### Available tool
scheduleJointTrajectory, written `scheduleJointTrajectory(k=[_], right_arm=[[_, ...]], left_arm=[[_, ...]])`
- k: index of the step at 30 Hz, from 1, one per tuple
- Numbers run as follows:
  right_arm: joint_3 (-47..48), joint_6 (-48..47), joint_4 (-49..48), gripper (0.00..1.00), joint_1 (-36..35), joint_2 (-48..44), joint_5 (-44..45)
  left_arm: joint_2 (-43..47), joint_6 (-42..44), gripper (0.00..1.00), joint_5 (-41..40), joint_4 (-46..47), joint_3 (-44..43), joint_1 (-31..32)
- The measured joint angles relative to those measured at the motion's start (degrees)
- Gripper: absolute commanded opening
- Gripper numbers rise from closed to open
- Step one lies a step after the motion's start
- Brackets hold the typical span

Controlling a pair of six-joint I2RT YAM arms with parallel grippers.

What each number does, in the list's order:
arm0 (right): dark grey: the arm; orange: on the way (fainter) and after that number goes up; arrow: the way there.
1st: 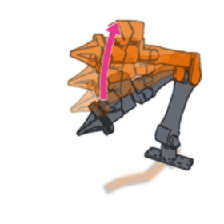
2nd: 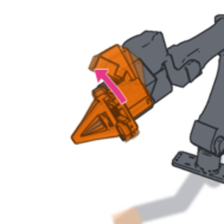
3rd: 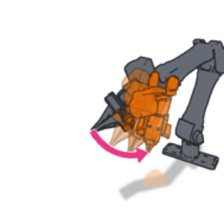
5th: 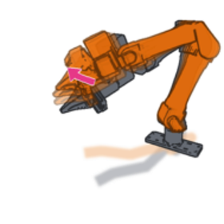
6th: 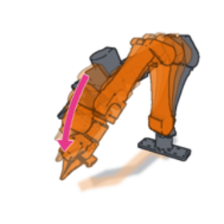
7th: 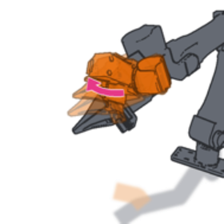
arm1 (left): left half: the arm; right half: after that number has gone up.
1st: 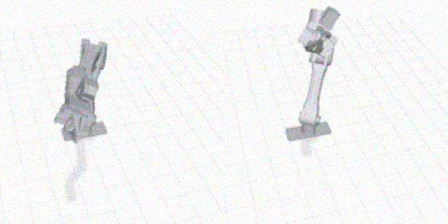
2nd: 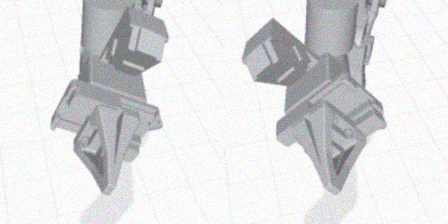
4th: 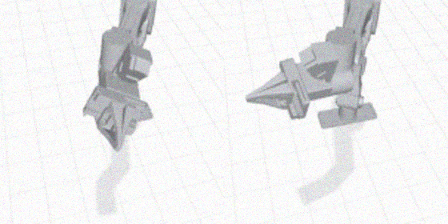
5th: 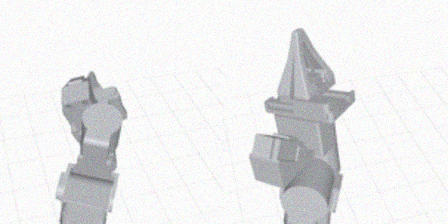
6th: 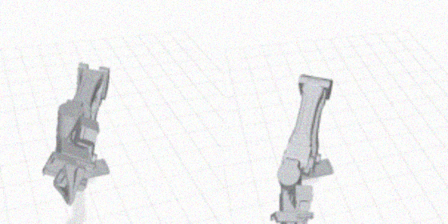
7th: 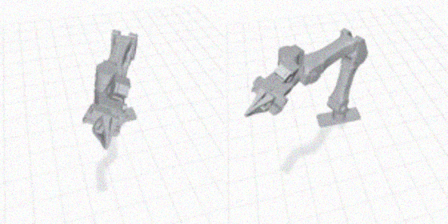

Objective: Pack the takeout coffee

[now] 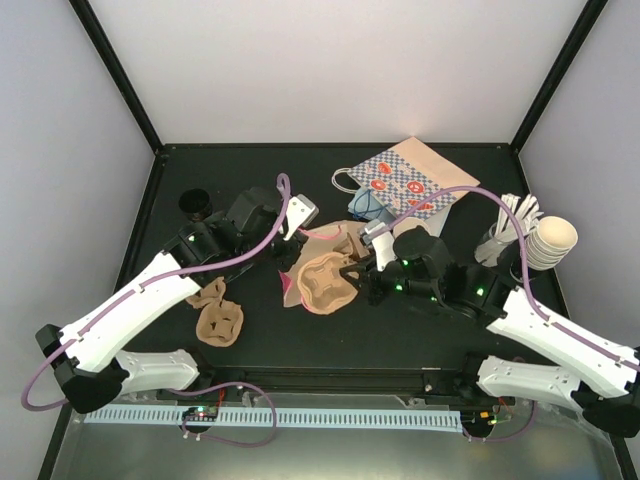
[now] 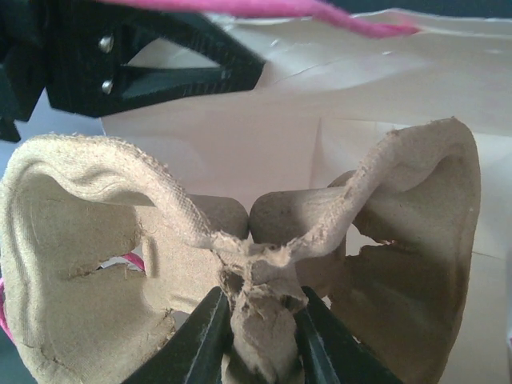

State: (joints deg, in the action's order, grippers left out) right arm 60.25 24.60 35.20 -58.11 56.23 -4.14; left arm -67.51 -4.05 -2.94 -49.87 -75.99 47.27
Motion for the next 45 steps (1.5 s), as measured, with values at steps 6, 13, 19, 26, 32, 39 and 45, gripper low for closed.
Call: scheduleJointTrajectory(k=[6, 13, 19, 26, 32, 39, 45], right_arm=[[-0.37, 4.02, -0.61, 0.19, 0.0, -0.7, 3.17], [3.32, 6.08, 1.09, 0.19, 0.74, 5.31, 6.49], [3.69, 6.51, 0.76, 0.19, 2.34, 6.25, 6.56], [4.33, 6.86, -0.04, 0.19, 4.68, 8.48, 6.54], [6.93, 6.8, -0.5, 0.18, 4.96, 11.1, 6.54], [7.56, 6.54, -0.52, 0.19, 4.96, 12.09, 6.6], [7.63, 6.49, -0.5, 0.19, 5.01, 12.09, 6.6]], left_arm=[[0.0, -0.94, 0.27, 1.36, -0.68, -0.02, 0.0], [1.68, -1.55, 0.6, 2.21, -1.33, -0.07, -0.02], [6.71, -2.08, 0.64, 1.53, -1.99, -0.07, -0.07], [11.1, -2.75, 0.61, 1.05, -3.13, 0.79, -0.07], [15.76, -3.08, 0.58, 1.9, -2.34, 7.15, -0.07], [13.97, -4.98, 0.53, 1.97, -2.25, 10.4, -0.07], [12.7, -3.85, 0.47, 4.04, -0.63, 11.3, -0.07]])
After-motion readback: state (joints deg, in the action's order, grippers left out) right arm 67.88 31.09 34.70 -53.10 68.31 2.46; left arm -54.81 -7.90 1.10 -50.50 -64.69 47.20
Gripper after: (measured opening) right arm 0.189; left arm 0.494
